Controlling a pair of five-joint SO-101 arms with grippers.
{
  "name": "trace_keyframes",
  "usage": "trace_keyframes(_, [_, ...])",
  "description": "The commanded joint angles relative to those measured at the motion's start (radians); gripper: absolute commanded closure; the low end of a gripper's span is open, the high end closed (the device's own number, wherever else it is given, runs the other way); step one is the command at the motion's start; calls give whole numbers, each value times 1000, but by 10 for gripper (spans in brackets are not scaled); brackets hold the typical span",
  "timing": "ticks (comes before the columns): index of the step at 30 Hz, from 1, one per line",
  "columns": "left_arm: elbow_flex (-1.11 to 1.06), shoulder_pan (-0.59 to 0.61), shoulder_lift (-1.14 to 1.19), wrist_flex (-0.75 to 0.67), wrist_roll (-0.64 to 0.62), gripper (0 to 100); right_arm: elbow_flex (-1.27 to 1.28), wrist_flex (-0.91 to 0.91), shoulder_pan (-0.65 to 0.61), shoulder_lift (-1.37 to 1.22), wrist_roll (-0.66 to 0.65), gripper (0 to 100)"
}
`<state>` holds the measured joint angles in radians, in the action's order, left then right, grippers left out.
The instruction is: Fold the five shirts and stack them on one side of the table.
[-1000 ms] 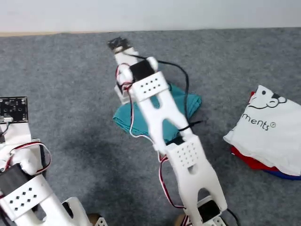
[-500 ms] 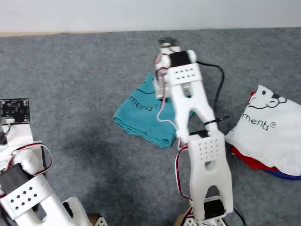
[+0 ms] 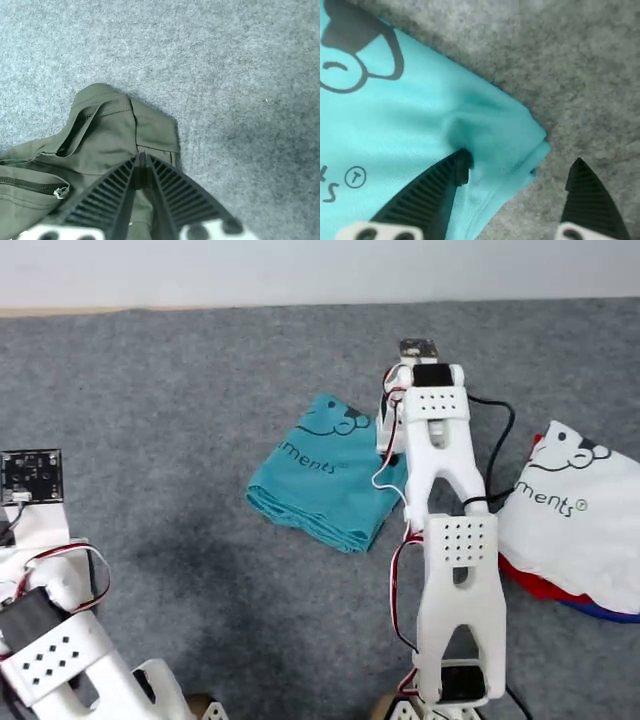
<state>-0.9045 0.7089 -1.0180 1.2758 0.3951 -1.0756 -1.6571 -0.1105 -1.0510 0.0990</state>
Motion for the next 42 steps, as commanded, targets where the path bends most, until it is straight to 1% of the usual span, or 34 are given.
trace_keyframes(1, [15, -5, -11, -18, 3, 993, -106, -73, -27, 101, 9, 685])
trace_keyframes(3, [15, -5, -11, -20, 3, 993, -149, -133, -54, 114, 31, 685])
trace_keyframes(8, [13, -5, -11, -20, 5, 993, -149, -142, -91, 162, 279, 685])
trace_keyframes(12, [15, -5, -11, -20, 6, 993, -64, -140, -137, 205, 448, 682])
trace_keyframes(15, [15, -5, -11, -20, 8, 993, -5, -139, -157, 217, 520, 679])
trace_keyframes(17, [15, -5, -11, -18, 8, 993, 23, -139, -165, 209, 554, 645])
trace_keyframes(19, [15, -5, -11, -18, 8, 993, 43, -137, -168, 189, 601, 583])
trace_keyframes(21, [15, -5, -11, -20, 8, 993, 44, -136, -176, 154, 626, 527])
trace_keyframes(23, [15, -5, -11, -20, 8, 993, 43, -125, -185, 111, 631, 508])
trace_keyframes(27, [8, -6, -11, -21, 8, 993, 43, -56, -203, 38, 629, 528])
trace_keyframes(31, [8, -6, -11, -21, 8, 993, 43, 42, -208, -53, 629, 527])
trace_keyframes(34, [8, -5, -11, -21, 8, 993, 35, 45, -208, -104, 629, 533])
trace_keyframes(36, [8, -5, -11, -21, 8, 993, 5, 25, -206, -111, 626, 589])
trace_keyframes(42, [8, -5, -8, -37, 8, 993, -5, 5, -208, -124, 534, 905])
